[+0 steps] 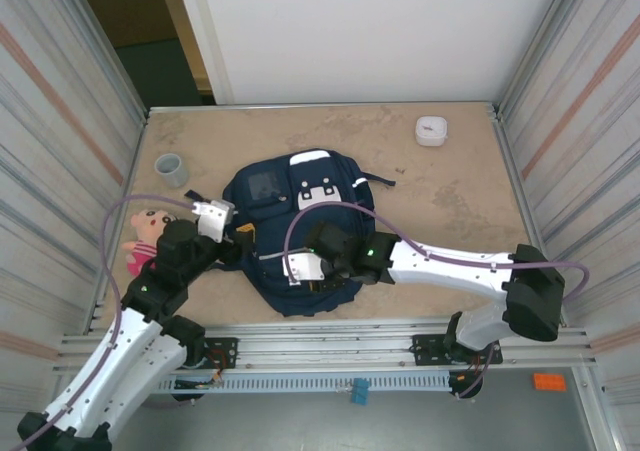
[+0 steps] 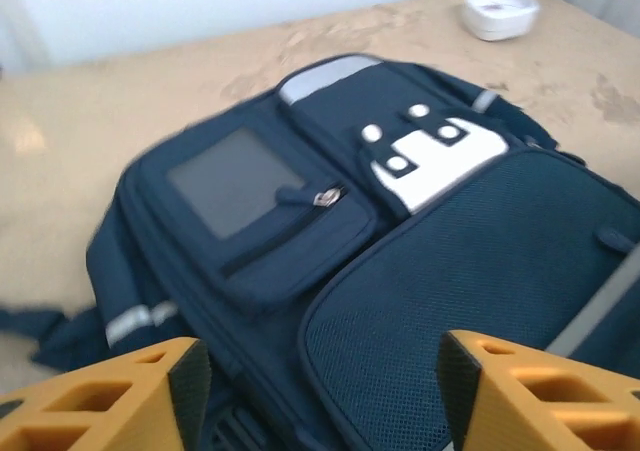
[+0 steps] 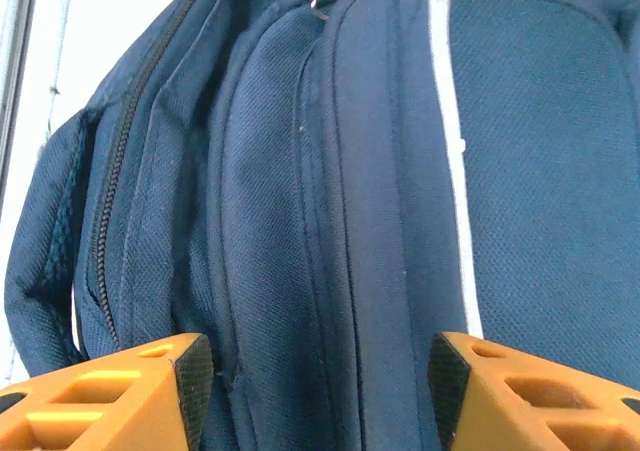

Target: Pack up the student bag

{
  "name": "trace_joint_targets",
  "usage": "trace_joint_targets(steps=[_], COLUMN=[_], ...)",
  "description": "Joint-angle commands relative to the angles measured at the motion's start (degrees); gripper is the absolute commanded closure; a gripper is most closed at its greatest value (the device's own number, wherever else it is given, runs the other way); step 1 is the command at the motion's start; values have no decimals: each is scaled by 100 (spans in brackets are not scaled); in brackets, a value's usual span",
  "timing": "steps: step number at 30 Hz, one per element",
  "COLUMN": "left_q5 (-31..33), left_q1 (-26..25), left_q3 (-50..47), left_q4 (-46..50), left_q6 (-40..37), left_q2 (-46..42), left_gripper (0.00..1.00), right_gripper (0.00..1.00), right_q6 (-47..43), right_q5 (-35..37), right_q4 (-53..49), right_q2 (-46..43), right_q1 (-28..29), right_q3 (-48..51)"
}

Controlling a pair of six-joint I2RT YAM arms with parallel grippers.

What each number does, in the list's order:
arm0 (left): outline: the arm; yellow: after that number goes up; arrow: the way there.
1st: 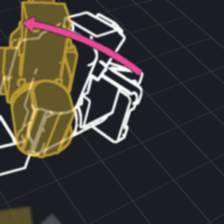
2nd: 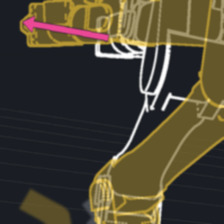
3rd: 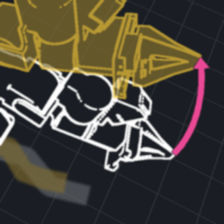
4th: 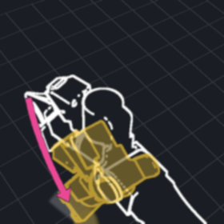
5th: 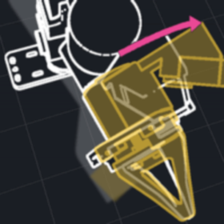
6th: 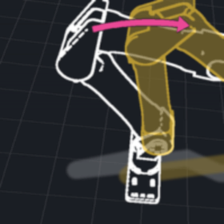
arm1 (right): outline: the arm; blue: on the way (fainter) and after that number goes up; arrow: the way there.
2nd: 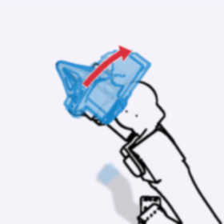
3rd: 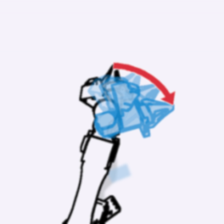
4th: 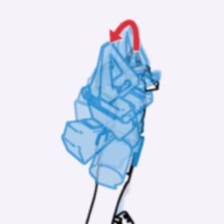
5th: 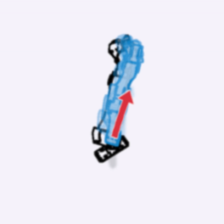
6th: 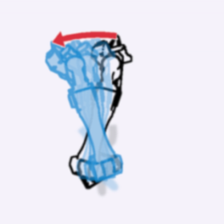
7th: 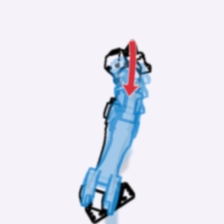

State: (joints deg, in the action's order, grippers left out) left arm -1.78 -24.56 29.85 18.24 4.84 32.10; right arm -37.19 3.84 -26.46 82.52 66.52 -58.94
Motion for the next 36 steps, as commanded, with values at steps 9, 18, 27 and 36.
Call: trace_joint_targets(steps=[9, 18, 27, 36], left_q5=[-645, -1234, -1154, -820], left_q1=[158, -285, -1410, -1189], left_q3=[-1095, -1240, -734, -339], left_q4=[-1250, -2836, -3786, -2182], left_q6=[3470, 3907, 3833, 1240], left_q2=[1059, 1985, 2965, 1642], left_gripper=[49, 52, 51, 36], right_gripper=[42, 42, 43, 42], right_q6=[273, 574, 415, -378], right_q5=[-164, -517, -301, 116], right_q4=[323, 85, -637, -169], right_q2=[-450, -1448, -1300, -1391], right_q1=[-904, -1710, -1527, -1033], right_q3=[629, 870, 522, 922])
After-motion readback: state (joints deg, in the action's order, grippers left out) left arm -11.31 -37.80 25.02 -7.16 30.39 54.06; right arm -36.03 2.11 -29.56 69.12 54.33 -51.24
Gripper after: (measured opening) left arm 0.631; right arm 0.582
